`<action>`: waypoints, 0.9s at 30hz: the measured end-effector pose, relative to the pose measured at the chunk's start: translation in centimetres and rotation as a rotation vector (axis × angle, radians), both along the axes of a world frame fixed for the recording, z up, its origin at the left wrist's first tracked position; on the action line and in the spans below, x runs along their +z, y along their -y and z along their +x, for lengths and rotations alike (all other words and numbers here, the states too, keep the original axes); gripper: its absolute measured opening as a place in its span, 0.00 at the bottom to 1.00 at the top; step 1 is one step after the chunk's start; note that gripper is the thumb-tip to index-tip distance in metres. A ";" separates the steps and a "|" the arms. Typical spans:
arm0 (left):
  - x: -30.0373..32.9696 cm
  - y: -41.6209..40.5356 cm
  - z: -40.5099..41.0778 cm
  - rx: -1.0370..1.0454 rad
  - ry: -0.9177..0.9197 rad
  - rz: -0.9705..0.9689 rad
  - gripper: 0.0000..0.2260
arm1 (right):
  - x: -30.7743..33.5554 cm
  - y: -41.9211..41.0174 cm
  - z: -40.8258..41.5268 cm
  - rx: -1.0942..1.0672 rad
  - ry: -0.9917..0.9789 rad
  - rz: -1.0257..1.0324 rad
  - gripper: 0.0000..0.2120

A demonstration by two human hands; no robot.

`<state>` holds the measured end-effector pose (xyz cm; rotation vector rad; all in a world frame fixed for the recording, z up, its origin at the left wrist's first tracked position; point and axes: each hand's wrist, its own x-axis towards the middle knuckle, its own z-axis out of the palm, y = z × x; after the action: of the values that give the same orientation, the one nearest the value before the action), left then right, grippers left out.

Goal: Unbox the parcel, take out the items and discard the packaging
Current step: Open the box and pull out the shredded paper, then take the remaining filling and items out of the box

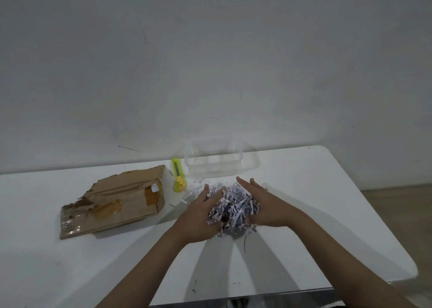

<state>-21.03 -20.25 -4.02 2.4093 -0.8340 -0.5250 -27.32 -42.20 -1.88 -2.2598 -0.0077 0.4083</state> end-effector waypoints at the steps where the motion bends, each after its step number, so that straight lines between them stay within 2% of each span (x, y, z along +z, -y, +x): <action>1: 0.6 -0.1 -0.2 0.012 -0.001 -0.030 0.36 | 0.6 0.0 -0.1 -0.009 0.002 0.010 0.47; 5: 2.6 -0.1 -1.0 0.055 0.087 -0.098 0.28 | 2.5 -0.5 -0.2 -0.118 0.088 -0.026 0.35; 9: 3.6 0.0 -1.5 0.165 0.306 -0.193 0.19 | 3.4 -1.9 0.1 -0.225 0.184 -0.118 0.24; 12: 3.7 -0.6 -1.1 0.200 0.458 -0.307 0.15 | 3.7 -3.2 0.6 -0.298 0.301 -0.163 0.21; 16: 3.4 -1.9 0.4 0.145 0.603 -0.362 0.15 | 3.6 -4.7 1.2 -0.430 0.429 -0.054 0.20; 20: 3.5 -2.5 1.7 0.106 0.591 -0.353 0.16 | 3.6 -6.2 2.3 -0.485 0.454 -0.023 0.17; 23: 3.6 -3.1 2.8 0.055 0.621 -0.294 0.21 | 3.9 -7.9 3.1 -0.507 0.490 -0.026 0.16; 27: 4.2 -6.1 4.3 0.144 0.678 -0.321 0.19 | 3.6 -10.8 4.4 -0.514 0.512 -0.026 0.14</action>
<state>-16.73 -14.18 0.18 2.3179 -0.9097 0.4834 -22.89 -31.41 1.70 -2.2282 0.3069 -0.4428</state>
